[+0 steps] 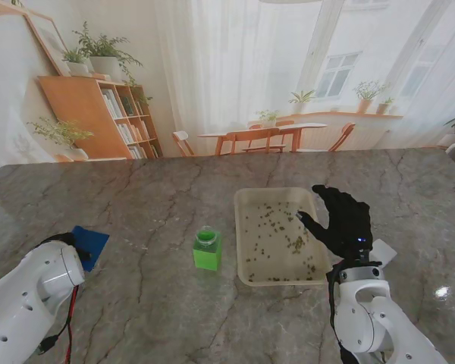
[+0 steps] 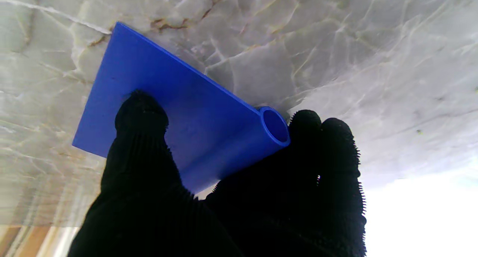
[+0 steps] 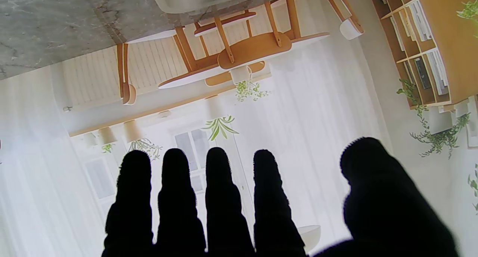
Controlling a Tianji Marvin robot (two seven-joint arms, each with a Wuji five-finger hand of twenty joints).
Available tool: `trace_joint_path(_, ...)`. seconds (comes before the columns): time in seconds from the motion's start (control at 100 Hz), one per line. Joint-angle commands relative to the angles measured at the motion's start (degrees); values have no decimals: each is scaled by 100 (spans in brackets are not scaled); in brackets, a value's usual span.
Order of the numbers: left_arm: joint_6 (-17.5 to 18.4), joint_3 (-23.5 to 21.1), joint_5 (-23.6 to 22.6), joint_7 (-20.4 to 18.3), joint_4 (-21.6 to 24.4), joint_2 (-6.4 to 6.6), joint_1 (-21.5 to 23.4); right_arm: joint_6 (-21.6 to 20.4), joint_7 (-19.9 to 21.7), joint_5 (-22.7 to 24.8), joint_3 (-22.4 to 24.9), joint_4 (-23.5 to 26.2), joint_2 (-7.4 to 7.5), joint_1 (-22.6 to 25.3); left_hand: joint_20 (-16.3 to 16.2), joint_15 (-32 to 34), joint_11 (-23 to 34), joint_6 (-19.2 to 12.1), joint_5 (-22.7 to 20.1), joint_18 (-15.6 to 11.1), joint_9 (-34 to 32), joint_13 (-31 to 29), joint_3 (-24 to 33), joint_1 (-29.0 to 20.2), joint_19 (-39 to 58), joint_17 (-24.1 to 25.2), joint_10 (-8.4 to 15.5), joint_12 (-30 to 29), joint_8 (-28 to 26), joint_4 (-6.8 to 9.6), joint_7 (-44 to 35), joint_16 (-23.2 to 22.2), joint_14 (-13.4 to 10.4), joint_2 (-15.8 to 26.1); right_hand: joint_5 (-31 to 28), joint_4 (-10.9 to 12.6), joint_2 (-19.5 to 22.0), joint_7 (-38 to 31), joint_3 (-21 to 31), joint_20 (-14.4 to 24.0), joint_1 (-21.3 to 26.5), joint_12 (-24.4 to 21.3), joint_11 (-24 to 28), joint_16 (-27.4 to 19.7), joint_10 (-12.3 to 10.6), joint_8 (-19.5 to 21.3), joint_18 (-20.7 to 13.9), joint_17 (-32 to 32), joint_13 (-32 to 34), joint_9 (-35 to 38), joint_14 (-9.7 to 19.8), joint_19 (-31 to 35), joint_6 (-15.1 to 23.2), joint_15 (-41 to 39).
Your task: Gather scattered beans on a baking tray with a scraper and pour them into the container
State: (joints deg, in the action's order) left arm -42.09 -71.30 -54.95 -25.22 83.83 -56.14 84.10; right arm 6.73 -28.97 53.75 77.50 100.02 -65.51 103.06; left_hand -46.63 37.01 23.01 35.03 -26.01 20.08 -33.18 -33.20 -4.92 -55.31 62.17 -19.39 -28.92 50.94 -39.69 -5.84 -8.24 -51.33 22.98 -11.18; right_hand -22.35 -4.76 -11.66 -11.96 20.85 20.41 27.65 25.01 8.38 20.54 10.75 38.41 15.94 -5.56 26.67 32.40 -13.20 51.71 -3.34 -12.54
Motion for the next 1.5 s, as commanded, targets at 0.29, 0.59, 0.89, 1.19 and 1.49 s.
trace_joint_path(0.29,360,580,101,-320,-662,-61,-230,9,70,26,48,12,-7,61,-791,1538,2465,-1852,-514,-452,-605,-337,726,-1743,948,-571,2109,2764,-3083,459,-3775,-1196,-1339,-994,-204,216,166,-154,-54,100,-79,37,51,68,-97,4,72,39,49,45,137,-100,164,23)
trace_joint_path(0.59,685,622,-75,-39,-891,-103,-314,23,80,47,68,22,-3,85,-1009,2052,3674,-2125,-256,-576,-348,-230,966,-1864,1137,-533,2735,2327,-4743,463,-6320,-1191,-1584,-752,-258,216,173,-212,-54,106,-78,38,47,71,-102,31,72,39,43,41,137,-118,177,24)
trace_joint_path(0.89,1186,148,-407,643,-729,-218,-23,36,66,67,78,23,-2,104,-781,1424,3441,-2040,198,-492,-167,-14,1033,-1866,884,-436,2800,1489,-5026,253,-6677,-720,-1241,-531,-294,217,185,-252,-59,115,-78,40,49,75,-102,51,66,38,42,35,140,-124,195,18)
trace_joint_path(1.19,1457,-311,-547,1103,-356,-301,319,43,34,72,90,27,-6,124,5,-459,-12,-1746,434,-411,-869,-559,654,-1866,307,-814,1762,368,-5026,157,-6774,1190,-848,6,-302,218,198,-267,-67,125,-76,42,53,78,-96,61,61,33,44,36,146,-125,208,10)
trace_joint_path(1.49,1664,-567,-49,1808,-327,-428,426,59,-3,81,106,30,-10,145,666,533,1004,-1817,255,-1208,-2289,-2362,815,-1862,1054,-2509,1922,-325,-5026,195,-7001,1048,-1566,206,-322,218,227,-288,-79,133,-85,44,55,77,-108,73,63,28,45,44,156,-129,214,9)
